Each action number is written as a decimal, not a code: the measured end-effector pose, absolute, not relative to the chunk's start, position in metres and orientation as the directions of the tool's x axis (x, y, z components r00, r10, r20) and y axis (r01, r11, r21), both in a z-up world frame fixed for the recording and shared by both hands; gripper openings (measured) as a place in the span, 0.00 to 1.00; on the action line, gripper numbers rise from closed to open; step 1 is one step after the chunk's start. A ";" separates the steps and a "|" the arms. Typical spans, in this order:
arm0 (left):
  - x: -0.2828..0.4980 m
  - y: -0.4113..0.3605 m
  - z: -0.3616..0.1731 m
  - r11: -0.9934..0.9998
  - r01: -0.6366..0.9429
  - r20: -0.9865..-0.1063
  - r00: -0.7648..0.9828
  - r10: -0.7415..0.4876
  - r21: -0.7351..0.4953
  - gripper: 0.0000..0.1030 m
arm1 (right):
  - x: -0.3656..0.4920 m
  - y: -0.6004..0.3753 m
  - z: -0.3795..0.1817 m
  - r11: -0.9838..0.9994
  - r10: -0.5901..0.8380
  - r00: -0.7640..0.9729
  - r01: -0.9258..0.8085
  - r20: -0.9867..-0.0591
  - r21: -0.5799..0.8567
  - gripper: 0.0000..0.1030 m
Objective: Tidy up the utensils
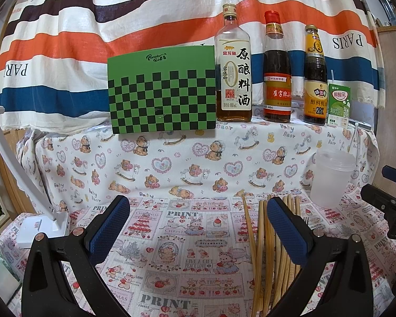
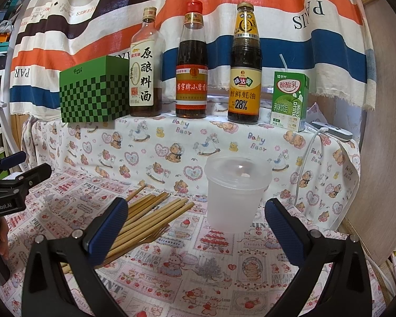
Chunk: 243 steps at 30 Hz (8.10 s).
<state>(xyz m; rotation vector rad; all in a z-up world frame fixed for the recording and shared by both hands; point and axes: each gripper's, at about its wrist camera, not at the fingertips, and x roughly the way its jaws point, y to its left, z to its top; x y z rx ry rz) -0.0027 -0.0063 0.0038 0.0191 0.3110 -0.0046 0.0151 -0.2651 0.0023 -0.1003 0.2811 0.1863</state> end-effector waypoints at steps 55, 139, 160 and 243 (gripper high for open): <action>-0.006 0.010 0.001 0.999 -0.023 -0.291 0.957 0.009 -0.044 1.00 | 0.015 -0.299 0.006 0.999 -0.009 0.966 0.016 -0.258 0.028 0.92; 0.184 -0.135 -0.056 0.975 0.219 -0.851 0.519 -0.080 0.042 0.00 | 0.063 -0.322 -0.013 0.977 0.201 0.796 -0.118 -0.572 0.179 0.17; 0.201 -0.114 -0.047 0.989 0.144 -0.882 0.463 -0.093 -0.028 0.06 | 0.069 -0.326 -0.019 0.976 0.202 0.780 -0.108 -0.593 0.191 0.17; -0.018 -0.038 0.184 0.838 0.239 0.107 0.971 -0.215 -0.490 0.06 | 0.046 -0.282 0.148 0.996 0.016 0.978 0.002 -0.209 0.084 0.02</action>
